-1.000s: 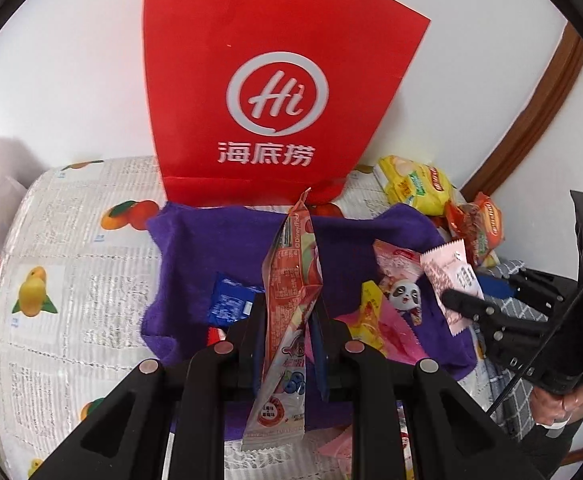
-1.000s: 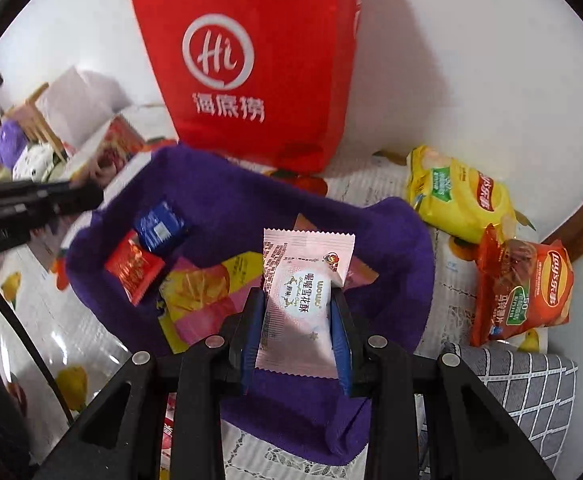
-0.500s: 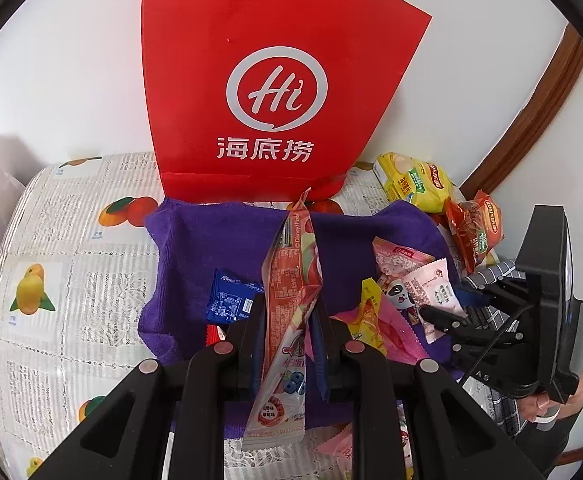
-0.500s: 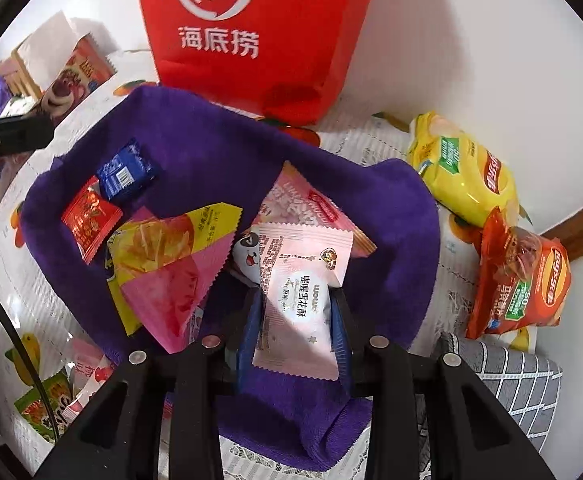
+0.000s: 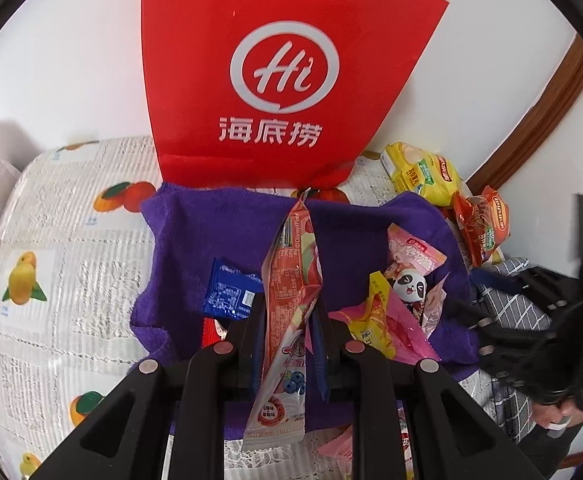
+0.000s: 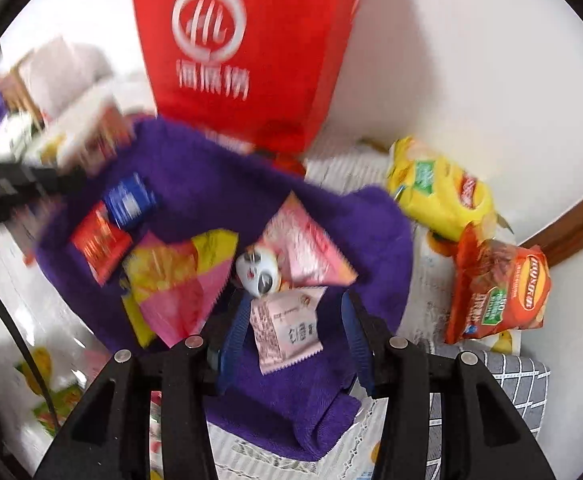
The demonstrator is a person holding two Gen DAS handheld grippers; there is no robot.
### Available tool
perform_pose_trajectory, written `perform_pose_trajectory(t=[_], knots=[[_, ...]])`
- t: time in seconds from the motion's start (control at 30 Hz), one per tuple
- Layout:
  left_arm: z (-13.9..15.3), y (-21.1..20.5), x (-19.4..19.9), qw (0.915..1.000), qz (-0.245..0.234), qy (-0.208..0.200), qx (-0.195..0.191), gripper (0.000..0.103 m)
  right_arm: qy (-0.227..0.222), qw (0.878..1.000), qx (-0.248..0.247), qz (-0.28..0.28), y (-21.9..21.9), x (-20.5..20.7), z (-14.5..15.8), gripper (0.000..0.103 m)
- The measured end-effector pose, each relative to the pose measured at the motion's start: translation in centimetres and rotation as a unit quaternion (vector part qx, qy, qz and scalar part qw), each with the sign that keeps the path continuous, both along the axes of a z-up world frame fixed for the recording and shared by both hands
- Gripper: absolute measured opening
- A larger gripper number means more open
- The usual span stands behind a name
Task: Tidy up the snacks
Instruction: 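Release the pink packet onto the towel with the right tool while the left tool carries the stick packet, then lower the stick packet onto the towel and open the left tool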
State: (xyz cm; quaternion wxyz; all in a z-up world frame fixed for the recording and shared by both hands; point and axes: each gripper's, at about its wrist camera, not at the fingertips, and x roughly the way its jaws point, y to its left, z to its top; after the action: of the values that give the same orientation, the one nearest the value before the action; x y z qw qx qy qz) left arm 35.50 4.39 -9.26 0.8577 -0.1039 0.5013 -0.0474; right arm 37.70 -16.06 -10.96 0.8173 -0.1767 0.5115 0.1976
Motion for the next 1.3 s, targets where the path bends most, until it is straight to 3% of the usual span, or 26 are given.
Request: perform_pose_trajectory(t=[0.1, 0.33, 0.67, 0.87, 1.03, 1.13, 1.23, 1.3], knots=[[-1.0, -0.3, 0.4, 0.9998, -0.005, 0.017, -0.010, 0.020, -0.015, 0.998, 0.055, -0.011, -0.8, -0.3, 2.2, 0.064], [-2.0, -1.6, 0.4, 0.9991, -0.017, 0.036, -0.011, 0.020, -0.032, 0.994, 0.100, -0.044, -1.4, -0.2, 4.4, 0.064], [-3.2, -2.5, 0.6, 0.9982, -0.014, 0.057, -0.012, 0.020, -0.013, 0.989, 0.138, -0.058, -1.6, -0.1, 4.9, 0.064], [-3.3, -3.1, 0.6, 0.9984, -0.014, 0.055, 0.003, 0.020, 0.001, 0.988, 0.136, -0.072, -1.4, 0.2, 4.6, 0.064], [-3.5, -3.2, 0.8, 0.9983, -0.005, 0.053, 0.023, 0.020, -0.013, 0.984, 0.166, -0.067, -1.4, -0.3, 5.4, 0.065], [-3.6, -3.1, 0.9, 0.9984, 0.002, 0.052, 0.023, 0.020, -0.037, 0.985, 0.159, -0.058, -1.1, -0.7, 5.7, 0.065], [-3.8, -3.0, 0.9, 0.9984, 0.005, 0.053, 0.020, 0.020, -0.097, 0.987, 0.114, -0.060, -0.6, -1.2, 5.8, 0.065], [-3.9, -3.1, 1.0, 0.9984, 0.005, 0.054, 0.016, 0.020, -0.104, 0.987, 0.105, -0.055, -0.4, -1.3, 5.7, 0.065]])
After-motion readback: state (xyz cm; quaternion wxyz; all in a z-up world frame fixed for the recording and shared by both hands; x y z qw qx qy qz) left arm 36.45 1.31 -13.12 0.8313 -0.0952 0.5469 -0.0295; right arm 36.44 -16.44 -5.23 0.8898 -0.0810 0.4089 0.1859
